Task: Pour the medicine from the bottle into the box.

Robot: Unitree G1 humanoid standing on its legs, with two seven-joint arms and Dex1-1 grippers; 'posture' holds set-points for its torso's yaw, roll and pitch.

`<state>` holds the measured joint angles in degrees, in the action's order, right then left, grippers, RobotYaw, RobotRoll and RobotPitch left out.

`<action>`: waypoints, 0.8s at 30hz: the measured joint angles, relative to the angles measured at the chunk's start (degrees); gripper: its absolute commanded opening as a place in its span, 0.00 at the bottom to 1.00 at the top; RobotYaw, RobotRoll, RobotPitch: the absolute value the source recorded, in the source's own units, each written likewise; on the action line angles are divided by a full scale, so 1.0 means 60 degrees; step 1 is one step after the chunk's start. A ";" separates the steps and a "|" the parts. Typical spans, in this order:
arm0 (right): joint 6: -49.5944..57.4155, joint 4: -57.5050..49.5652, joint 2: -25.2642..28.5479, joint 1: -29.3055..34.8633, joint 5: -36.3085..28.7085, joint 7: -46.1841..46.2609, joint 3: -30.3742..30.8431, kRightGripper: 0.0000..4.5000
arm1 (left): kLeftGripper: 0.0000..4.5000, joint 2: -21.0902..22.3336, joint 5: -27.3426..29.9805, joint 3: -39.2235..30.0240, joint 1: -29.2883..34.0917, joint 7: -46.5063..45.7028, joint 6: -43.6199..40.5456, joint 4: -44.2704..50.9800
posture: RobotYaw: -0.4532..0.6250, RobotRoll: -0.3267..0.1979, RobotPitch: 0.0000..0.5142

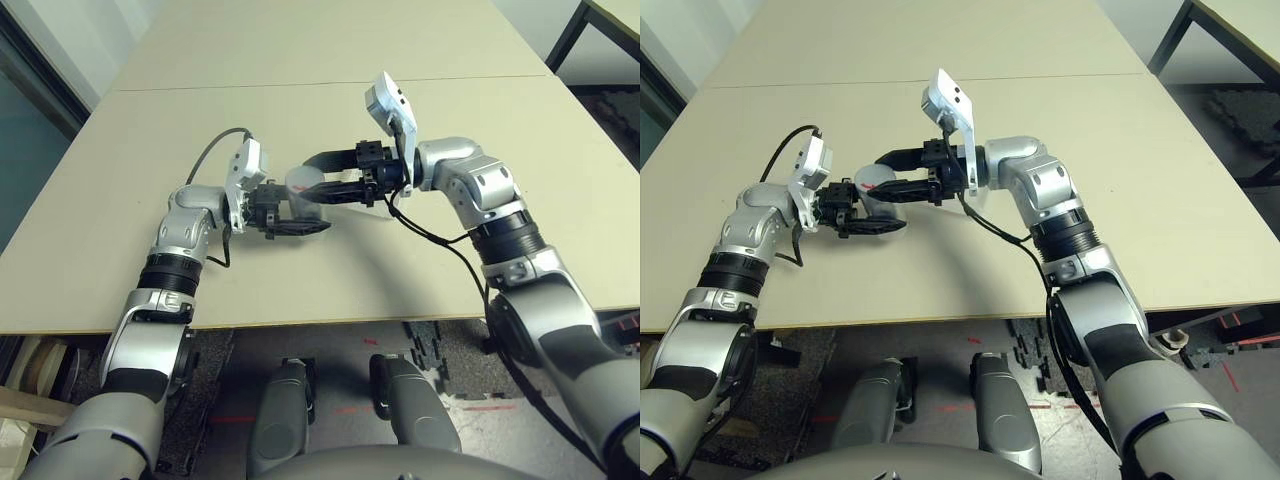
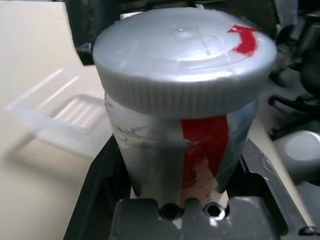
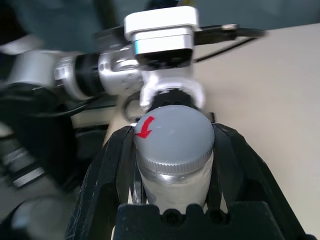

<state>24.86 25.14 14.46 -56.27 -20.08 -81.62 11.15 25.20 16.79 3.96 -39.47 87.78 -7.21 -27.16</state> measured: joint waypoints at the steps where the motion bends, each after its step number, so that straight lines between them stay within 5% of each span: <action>1: -0.0073 0.0191 0.0003 -0.0090 0.0003 -0.0256 0.0023 0.58 | 0.60 0.0008 0.0019 0.0038 0.0064 0.0041 -0.0115 0.0181 | 0.44 0.62 0.31; 7: -0.0462 0.0828 -0.0088 -0.0385 0.0109 -0.0835 0.0095 0.58 | 0.60 0.0089 0.0077 0.0078 0.0250 0.0002 -0.0426 0.0629 | 0.45 0.62 0.31; 13: -0.0812 0.1062 -0.0500 -0.0596 0.0197 -0.0958 0.0274 1.00 | 0.60 0.0011 0.0119 0.0209 0.0305 -0.0141 -0.0624 0.0715 | 0.45 0.62 0.30; 24: -0.0991 0.1277 -0.0496 -0.0702 0.0290 -0.0861 0.0274 1.00 | 0.60 0.0012 0.0220 0.0276 0.0318 -0.0235 -0.0709 0.0923 | 0.45 0.62 0.30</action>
<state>18.91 32.80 11.49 -60.49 -18.34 -86.78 12.79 25.28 18.11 5.62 -37.56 86.37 -11.46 -21.62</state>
